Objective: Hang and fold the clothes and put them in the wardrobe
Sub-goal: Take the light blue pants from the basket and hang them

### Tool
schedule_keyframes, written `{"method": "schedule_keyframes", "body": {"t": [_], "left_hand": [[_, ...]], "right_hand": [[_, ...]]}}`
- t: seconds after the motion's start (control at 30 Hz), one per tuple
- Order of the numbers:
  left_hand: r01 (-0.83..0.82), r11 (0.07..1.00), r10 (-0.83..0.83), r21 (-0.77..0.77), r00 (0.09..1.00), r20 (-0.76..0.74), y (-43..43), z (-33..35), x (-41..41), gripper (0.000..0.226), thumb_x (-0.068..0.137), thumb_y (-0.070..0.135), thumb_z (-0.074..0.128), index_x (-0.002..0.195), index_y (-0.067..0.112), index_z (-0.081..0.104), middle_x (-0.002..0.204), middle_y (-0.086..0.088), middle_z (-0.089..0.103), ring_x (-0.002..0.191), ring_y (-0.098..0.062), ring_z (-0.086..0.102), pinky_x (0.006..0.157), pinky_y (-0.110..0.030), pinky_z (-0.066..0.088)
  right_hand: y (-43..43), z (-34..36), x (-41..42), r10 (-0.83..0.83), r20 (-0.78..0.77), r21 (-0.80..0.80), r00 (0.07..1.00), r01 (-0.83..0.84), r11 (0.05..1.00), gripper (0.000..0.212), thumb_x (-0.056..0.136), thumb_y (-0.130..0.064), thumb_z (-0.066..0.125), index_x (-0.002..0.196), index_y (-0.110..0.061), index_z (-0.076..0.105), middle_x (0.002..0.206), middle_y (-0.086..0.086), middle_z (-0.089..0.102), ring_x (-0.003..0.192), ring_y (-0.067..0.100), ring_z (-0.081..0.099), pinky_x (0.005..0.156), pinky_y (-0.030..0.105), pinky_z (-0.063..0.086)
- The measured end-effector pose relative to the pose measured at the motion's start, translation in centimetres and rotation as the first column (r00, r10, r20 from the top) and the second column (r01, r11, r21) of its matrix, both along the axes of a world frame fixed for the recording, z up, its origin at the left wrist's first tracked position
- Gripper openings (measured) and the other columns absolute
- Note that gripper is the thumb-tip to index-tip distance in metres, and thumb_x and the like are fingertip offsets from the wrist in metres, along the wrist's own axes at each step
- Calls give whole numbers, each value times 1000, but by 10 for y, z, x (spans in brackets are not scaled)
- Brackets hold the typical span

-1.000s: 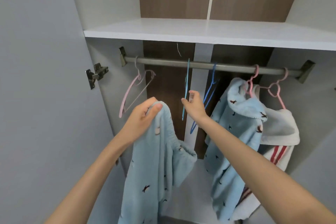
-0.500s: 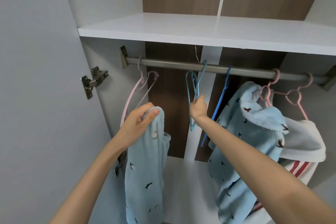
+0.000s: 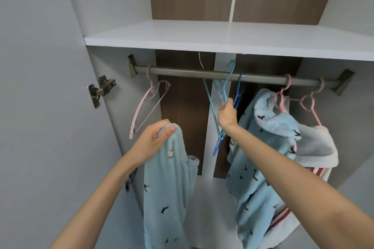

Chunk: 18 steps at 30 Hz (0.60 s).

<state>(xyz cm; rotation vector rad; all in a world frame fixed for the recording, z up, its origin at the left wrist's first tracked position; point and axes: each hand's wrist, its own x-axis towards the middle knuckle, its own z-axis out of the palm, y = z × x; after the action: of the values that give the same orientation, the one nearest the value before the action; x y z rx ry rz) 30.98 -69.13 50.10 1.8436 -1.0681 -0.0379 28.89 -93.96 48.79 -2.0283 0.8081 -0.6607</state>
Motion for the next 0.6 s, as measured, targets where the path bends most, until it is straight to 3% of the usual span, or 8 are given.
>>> {"method": "schedule_keyframes", "body": {"t": [0.1, 0.3, 0.5, 0.6], "left_hand": [[-4, 1000, 4, 23, 1000, 2, 1, 2, -15, 30, 98, 18, 47, 69, 10, 46, 64, 9, 42, 59, -1, 44, 59, -10, 34], [-53, 999, 53, -9, 998, -43, 3, 8, -51, 40, 96, 16, 51, 59, 20, 37, 51, 15, 43, 51, -2, 40, 54, -10, 32], [-118, 993, 121, 26, 986, -112, 15, -12, -98, 51, 93, 22, 57, 51, 18, 28, 41, 13, 33, 43, -4, 33, 48, -9, 28], [-174, 983, 181, 65, 977, -109, 25, -22, -119, 47, 91, 31, 59, 54, 16, 34, 47, 11, 36, 47, -5, 35, 51, -13, 29]], "right_hand": [[-1, 5, -16, 5, -20, 12, 1000, -4, 1000, 30, 101, -7, 28, 130, -3, 35, 83, 9, 47, 65, 17, 45, 64, 33, 38], [10, -8, -76, 92, 20, -5, 996, -92, 996, 27, 104, -17, 28, 125, -8, 42, 71, 3, 46, 55, 14, 42, 50, 28, 36], [18, -17, -172, 226, 44, -140, 973, -218, 966, 21, 103, -21, 34, 109, -10, 52, 67, 5, 54, 60, 21, 51, 62, 40, 45], [24, -18, -219, 288, -20, -188, 957, -287, 940, 21, 103, -25, 37, 103, -10, 53, 65, 3, 57, 55, 12, 52, 58, 32, 44]]}}
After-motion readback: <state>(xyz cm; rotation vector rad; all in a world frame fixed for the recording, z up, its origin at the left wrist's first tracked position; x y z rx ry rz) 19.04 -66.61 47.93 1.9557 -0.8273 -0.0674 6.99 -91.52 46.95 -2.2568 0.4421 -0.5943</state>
